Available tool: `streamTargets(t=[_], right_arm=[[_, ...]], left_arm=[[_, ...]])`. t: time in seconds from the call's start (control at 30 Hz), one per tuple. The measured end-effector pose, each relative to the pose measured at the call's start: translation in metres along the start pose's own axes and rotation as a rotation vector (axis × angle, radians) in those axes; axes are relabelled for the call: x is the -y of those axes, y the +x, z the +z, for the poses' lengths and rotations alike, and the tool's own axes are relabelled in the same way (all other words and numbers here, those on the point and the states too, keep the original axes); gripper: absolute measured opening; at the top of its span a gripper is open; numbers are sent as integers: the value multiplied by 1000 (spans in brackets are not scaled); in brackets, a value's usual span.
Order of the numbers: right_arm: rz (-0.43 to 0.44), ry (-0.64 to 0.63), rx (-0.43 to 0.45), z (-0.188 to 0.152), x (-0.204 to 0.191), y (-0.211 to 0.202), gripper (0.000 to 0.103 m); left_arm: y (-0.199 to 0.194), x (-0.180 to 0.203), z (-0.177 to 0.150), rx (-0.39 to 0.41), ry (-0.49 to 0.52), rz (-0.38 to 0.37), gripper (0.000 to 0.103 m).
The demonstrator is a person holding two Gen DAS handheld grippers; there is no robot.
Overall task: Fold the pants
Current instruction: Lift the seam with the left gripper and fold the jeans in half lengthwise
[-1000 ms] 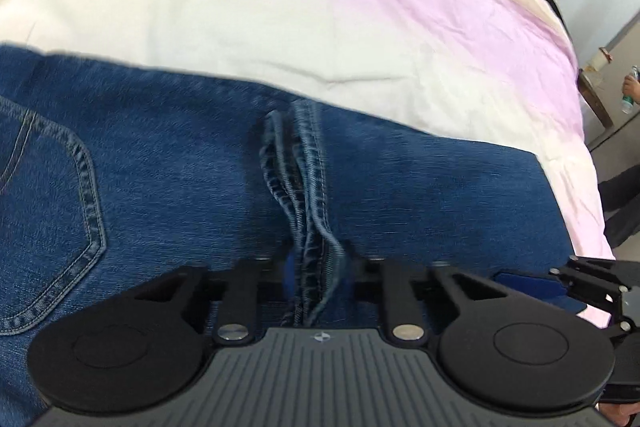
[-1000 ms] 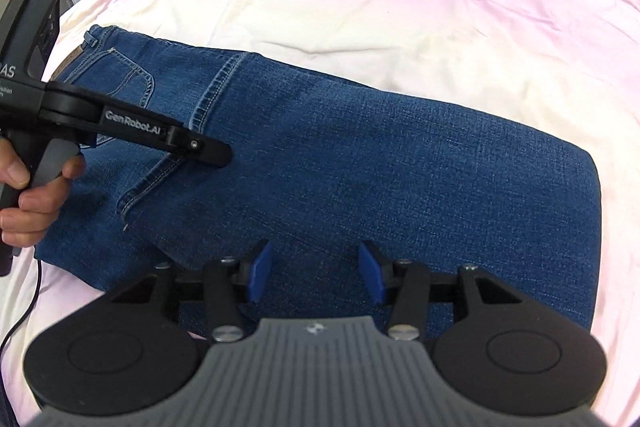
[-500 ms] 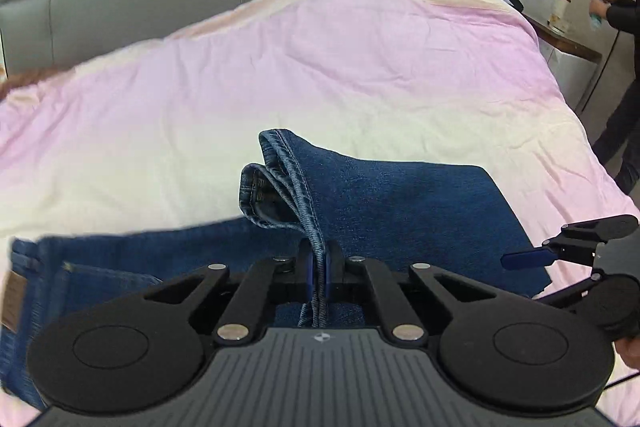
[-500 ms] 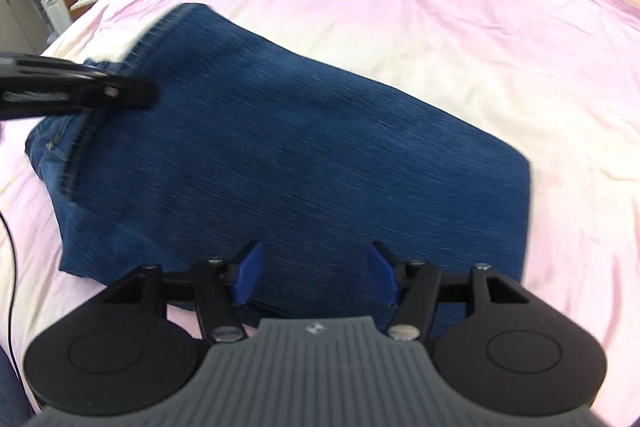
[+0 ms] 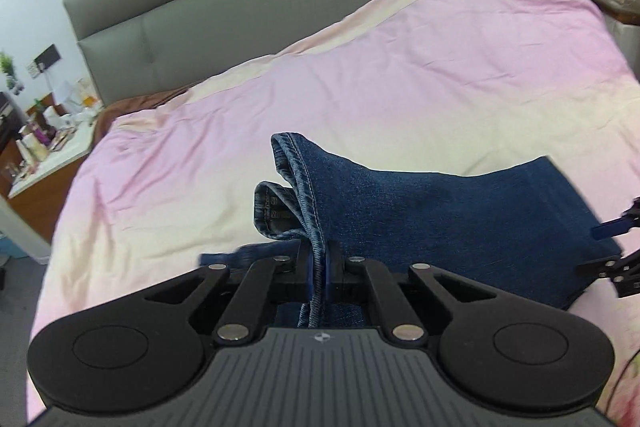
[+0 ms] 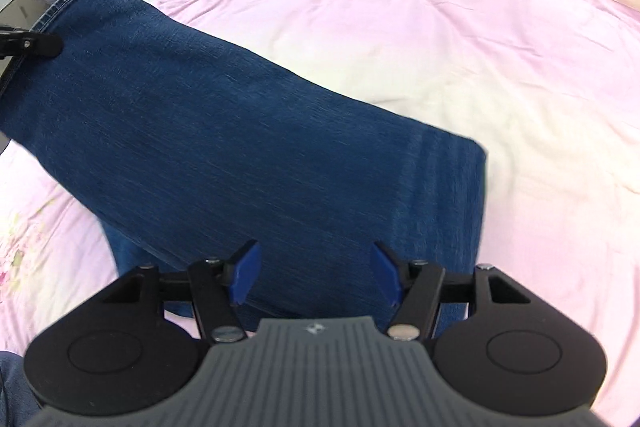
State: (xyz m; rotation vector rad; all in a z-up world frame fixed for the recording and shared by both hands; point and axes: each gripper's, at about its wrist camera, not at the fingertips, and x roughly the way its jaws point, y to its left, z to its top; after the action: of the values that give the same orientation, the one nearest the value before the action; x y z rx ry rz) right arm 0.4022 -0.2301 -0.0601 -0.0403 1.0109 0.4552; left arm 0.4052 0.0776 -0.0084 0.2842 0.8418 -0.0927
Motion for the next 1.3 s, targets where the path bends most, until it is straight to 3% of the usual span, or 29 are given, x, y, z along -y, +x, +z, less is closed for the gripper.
streamTargets(t=[0.17,0.33,0.53,0.6,0.7,0.73,0.93,0.97,1.03,1.1,1.17,1.23,1.3], right_arm=[[36,-49,-26,7,-20,16,58],[29,-80,-35,11,-26,29,58],[-4,-94,-84,18,-29,40,58],[-21,-110,-93,16,-30,42,58],[-60,-143,-91,9,-33,41,58],[-73,-149,-87,7,-30,40,58],[-135,-68,-104,-10,-15,32,57],[-137,-39,-107,-10,-13,33,50],[-151,6,-103,-14,-11,35,42],[-142,40,-77,-16,-11,31,41],[-89,73,-90,-18,-19,34,39],[-126,42,-103,-26,-31,34,41],[-222,-42,-90,-40,-42,36,54]], left_arm=[[35,-50,-14,-53,-53,66,5],[87,-82,-47,-111,-68,119,5],[131,-110,-82,-171,-169,100,8],[134,-113,-87,-146,-178,129,29],[122,-118,-92,-102,-175,156,49],[114,-120,-94,-91,-173,168,50],[71,-123,-113,-33,-183,159,50],[66,-123,-116,-22,-196,156,50],[64,-123,-123,-27,-224,132,43],[69,-123,-128,-45,-237,98,29],[75,-119,-134,-53,-239,110,29],[87,-119,-139,-76,-240,121,26],[101,-118,-144,-120,-234,133,23]])
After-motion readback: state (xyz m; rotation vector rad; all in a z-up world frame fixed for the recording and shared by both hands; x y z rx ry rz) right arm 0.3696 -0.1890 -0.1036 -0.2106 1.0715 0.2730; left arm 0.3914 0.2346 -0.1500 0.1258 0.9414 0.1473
